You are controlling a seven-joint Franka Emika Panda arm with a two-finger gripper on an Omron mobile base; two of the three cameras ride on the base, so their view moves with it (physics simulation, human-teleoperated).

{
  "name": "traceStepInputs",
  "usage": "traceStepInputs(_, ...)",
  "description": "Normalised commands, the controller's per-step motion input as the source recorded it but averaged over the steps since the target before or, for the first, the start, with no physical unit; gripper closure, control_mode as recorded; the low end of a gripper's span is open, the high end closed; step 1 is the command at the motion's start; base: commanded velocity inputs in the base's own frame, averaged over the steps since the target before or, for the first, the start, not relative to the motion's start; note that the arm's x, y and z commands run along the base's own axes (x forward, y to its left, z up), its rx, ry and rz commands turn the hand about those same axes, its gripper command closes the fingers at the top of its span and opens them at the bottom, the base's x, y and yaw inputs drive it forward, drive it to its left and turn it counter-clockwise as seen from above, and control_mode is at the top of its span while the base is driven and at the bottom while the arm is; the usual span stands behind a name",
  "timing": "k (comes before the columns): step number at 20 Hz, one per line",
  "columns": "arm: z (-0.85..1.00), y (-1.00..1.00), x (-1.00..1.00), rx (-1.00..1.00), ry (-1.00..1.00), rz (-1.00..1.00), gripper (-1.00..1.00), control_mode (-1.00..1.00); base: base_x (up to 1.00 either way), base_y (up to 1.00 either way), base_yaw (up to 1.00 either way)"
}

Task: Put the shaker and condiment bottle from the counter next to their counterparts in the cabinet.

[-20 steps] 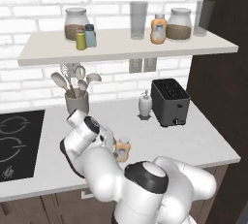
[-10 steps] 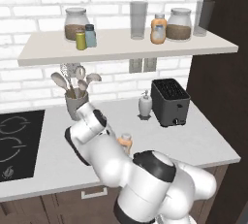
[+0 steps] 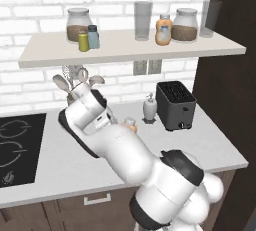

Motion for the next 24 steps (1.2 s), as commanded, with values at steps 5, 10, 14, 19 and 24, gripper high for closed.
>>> traceStepInputs(5,1.00,0.00,-0.42,-0.15,0.02,0.21,1.00,-1.00,0.00,0.00,0.00)
traceStepInputs(10,1.00,-0.03,-0.56,-0.11,0.00,0.14,1.00,-1.00,0.00,0.00,0.00)
traceStepInputs(14,1.00,-0.38,-0.61,-0.01,0.03,0.07,1.00,-1.00,0.00,0.00,0.00)
traceStepInputs(19,1.00,-0.81,-0.08,0.00,0.03,0.08,1.00,-1.00,0.00,0.00,0.00)
traceStepInputs(24,1.00,-0.91,0.09,0.00,0.02,0.21,1.00,-1.00,0.00,0.00,0.00)
